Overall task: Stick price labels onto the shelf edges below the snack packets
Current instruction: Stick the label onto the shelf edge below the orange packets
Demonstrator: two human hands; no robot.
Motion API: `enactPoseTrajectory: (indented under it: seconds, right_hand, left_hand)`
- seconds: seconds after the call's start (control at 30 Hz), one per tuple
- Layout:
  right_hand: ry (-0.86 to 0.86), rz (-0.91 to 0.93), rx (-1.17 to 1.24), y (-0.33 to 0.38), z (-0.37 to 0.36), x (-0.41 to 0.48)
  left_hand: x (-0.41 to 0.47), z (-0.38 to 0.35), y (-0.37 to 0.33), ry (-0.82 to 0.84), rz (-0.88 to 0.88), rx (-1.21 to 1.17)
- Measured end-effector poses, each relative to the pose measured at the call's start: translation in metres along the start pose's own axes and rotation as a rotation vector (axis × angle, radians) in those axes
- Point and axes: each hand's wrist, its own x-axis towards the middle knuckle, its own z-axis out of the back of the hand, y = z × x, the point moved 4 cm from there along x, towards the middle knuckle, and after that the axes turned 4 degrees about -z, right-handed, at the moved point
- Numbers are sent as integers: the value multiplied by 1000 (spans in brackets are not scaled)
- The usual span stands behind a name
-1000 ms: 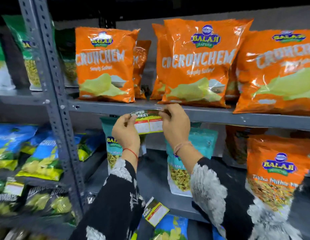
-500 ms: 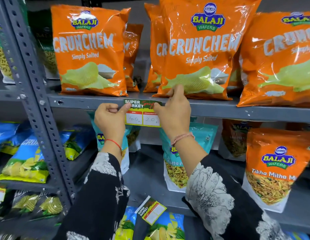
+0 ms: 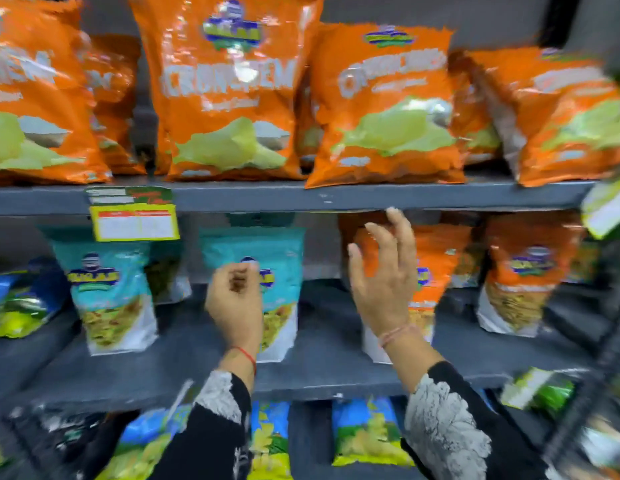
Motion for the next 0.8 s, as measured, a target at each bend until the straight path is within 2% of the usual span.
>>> enactPoseTrajectory:
  seconds: [0.13,0.27,0.43,0.5,0.6,0.7,0.8]
  right_hand:
    - [-111,-85,-130,-109,102,40]
    - [-208,-290,-177,-199,185,96]
    - [68,-513,-97,-264,213,163]
    - [124,-525,-102,-271,211,176]
    - [130,-464,-171,-274,208,188]
    - [28,-480,-105,-277,212,185]
    - [-115,-539,69,-285,214,157]
  left_hand:
    - [-90,-110,-62,278,-126,-90]
    - [-160,-208,-115,488,21,-240]
    - [-213,-301,-162,674,211,-297]
    - [-223,-324,-171,682,256,-244]
    - [-228,-343,-183,615,198,-121]
    - [-225,-341,-190,507,96,-19]
    - [-224,-328,-193,437,-73,-98]
